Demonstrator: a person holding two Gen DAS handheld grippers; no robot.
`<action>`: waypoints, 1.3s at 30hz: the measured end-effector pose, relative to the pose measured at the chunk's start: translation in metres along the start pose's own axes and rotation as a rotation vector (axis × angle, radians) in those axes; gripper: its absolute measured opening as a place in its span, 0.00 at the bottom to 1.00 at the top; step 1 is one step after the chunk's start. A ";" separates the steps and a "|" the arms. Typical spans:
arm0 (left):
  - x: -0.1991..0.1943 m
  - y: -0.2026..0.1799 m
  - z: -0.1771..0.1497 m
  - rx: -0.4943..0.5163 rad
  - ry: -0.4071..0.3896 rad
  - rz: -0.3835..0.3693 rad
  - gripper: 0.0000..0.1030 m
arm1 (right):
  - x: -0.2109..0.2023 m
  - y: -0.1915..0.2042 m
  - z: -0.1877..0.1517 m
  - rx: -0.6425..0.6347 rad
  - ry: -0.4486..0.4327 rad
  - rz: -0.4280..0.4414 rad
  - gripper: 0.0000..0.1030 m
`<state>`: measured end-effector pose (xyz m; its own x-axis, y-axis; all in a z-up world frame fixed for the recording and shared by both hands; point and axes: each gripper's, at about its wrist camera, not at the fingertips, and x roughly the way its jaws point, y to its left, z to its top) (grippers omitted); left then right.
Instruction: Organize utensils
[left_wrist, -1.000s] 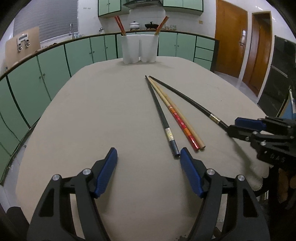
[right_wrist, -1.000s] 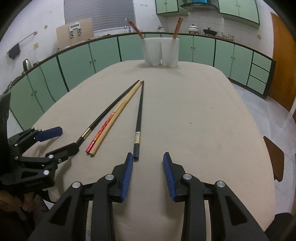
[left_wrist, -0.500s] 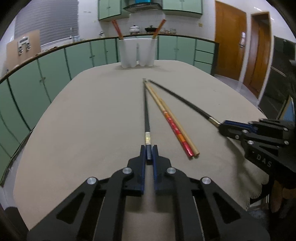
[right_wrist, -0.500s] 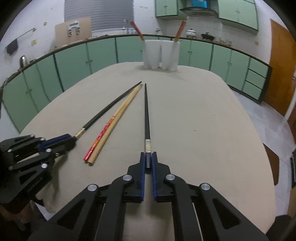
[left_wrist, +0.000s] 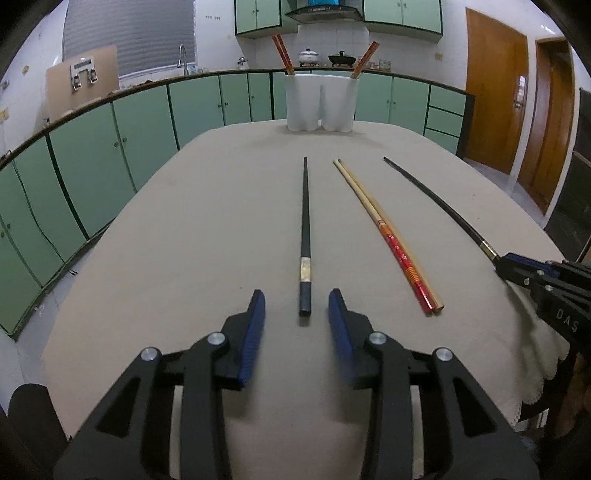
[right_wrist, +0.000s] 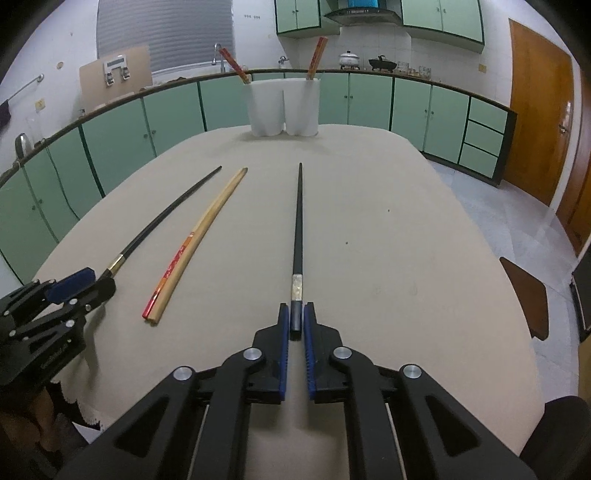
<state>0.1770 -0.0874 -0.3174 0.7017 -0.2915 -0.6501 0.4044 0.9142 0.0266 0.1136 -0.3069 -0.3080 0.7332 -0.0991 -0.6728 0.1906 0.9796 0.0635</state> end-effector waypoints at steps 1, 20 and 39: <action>0.000 0.000 0.000 0.000 0.002 -0.008 0.32 | 0.000 -0.001 -0.001 -0.003 0.001 0.001 0.08; -0.063 0.021 0.075 -0.094 0.006 -0.097 0.06 | -0.087 0.006 0.062 -0.044 -0.098 0.078 0.06; -0.113 0.017 0.160 0.023 -0.075 -0.113 0.06 | -0.101 0.005 0.176 -0.159 -0.080 0.148 0.06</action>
<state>0.1986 -0.0841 -0.1221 0.6925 -0.4137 -0.5910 0.4964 0.8677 -0.0257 0.1555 -0.3229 -0.1103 0.7959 0.0401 -0.6041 -0.0235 0.9991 0.0354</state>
